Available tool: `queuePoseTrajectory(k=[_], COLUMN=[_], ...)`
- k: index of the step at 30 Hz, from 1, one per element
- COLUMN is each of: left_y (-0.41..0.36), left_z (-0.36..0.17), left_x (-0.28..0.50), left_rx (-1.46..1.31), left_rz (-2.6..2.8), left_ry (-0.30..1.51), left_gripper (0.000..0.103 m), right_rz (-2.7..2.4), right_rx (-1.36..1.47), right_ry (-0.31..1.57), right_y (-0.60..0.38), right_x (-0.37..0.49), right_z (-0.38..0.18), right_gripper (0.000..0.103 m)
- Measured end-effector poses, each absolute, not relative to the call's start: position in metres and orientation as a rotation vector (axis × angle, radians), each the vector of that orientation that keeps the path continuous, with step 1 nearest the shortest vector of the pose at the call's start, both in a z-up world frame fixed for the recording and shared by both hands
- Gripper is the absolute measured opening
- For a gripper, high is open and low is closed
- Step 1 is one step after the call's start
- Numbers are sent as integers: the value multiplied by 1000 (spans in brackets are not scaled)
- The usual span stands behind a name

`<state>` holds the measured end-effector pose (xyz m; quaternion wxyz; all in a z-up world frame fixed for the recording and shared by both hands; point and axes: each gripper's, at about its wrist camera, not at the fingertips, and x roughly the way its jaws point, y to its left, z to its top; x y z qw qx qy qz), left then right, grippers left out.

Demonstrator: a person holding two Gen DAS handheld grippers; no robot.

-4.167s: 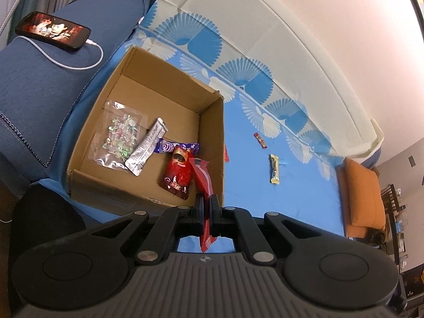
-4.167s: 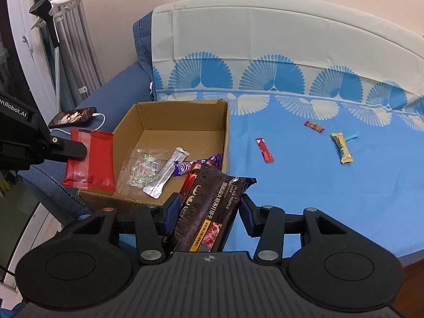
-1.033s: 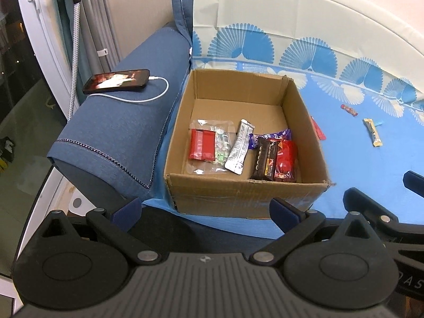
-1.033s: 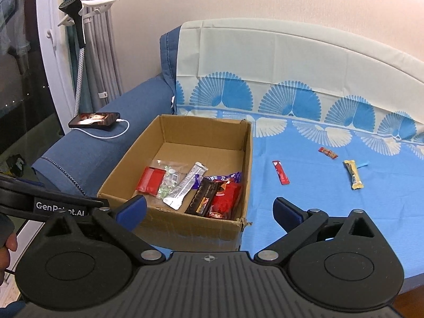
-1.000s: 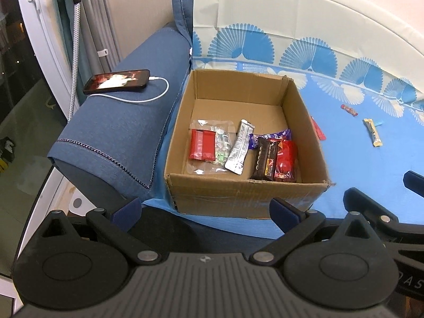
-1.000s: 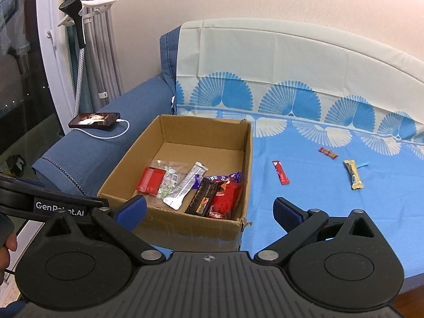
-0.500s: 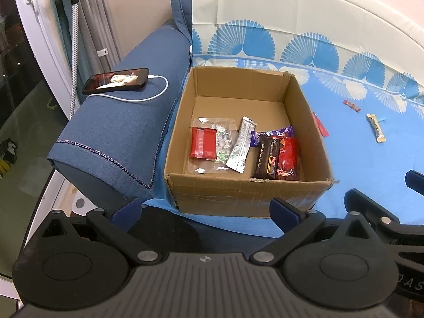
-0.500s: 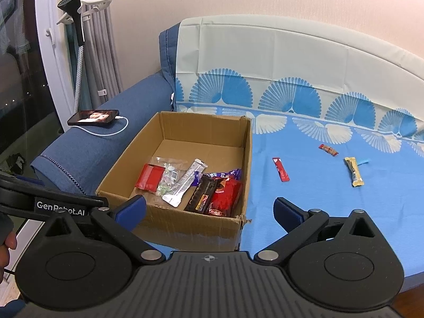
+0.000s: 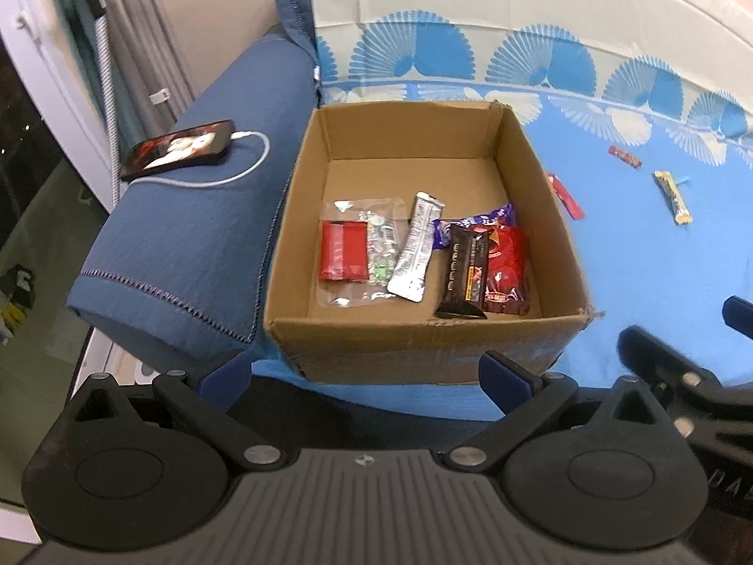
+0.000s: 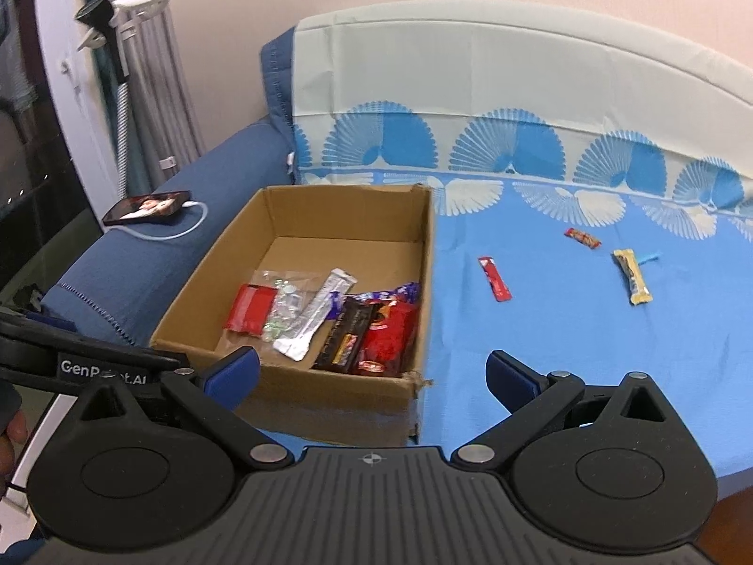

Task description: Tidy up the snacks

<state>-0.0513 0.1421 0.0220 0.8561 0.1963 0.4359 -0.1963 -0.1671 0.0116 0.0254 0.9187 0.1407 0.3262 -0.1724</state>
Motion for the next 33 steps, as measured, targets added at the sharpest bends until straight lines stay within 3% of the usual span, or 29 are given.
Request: queuePoseTrajectory(k=[11, 19, 33], left_y=[43, -99, -394], left_z=[19, 7, -145], left_x=[-29, 13, 77], left_rx=[544, 669, 1116], left_rz=[-491, -742, -1055], left_ry=[902, 859, 565], left_gripper=[103, 103, 103], right_rz=[-645, -839, -848], right_rx=[401, 481, 434], right_ry=[658, 676, 769], right_y=[-114, -237, -399], right_x=[-191, -199, -121], right_z=[-8, -57, -168], right_gripper=[102, 102, 102])
